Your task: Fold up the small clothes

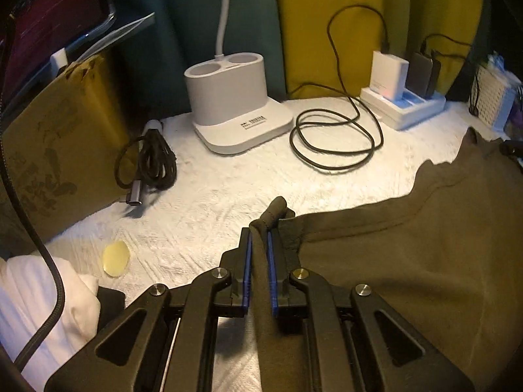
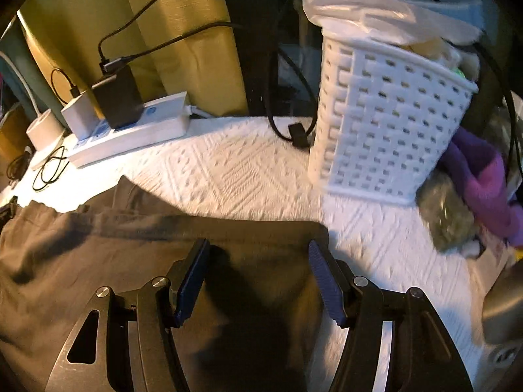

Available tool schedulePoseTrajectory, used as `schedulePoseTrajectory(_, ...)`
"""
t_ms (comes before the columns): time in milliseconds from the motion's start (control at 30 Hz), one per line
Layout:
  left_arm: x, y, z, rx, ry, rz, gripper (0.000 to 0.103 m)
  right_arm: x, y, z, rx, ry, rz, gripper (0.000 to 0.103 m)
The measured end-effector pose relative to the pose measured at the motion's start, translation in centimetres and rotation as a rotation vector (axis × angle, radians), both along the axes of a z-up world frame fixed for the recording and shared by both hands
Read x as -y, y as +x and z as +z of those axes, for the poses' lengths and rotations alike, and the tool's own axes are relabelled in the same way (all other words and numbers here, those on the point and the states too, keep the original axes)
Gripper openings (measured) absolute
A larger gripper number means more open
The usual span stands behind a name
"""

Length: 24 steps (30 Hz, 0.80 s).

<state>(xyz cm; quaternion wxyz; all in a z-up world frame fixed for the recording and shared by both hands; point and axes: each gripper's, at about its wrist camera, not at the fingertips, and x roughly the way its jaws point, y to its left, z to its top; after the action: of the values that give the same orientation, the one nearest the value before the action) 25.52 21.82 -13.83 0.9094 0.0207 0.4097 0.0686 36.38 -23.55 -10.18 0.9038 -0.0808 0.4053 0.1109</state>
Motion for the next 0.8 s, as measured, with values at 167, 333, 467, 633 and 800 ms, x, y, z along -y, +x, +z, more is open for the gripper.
schedulePoseTrajectory(167, -0.6, -0.6, 0.5, 0.005, -0.101, -0.014, 0.017, -0.7, -0.7, 1.2, 0.072, -0.089, -0.029, 0.065)
schedulePoseTrajectory(333, -0.9, -0.6, -0.1, 0.0, -0.144, -0.025, 0.043, -0.9, -3.3, 2.8, 0.094, -0.075, -0.03, 0.065)
schedulePoseTrajectory(467, -1.3, -0.4, -0.1, -0.001, -0.125, 0.015, 0.002, -1.4, -6.3, 2.8, 0.084, -0.07, -0.021, 0.065)
schedulePoseTrajectory(633, -2.1, -0.8, 0.6, 0.034, -0.066, 0.068, 0.002, -1.4, -10.3, 2.0, 0.057, -0.069, -0.048, 0.065)
schedulePoseTrajectory(800, -2.4, -1.7, 2.2, 0.072, -0.11, 0.087, 0.003, -0.4, -13.8, 1.4, 0.046, -0.056, -0.085, 0.065)
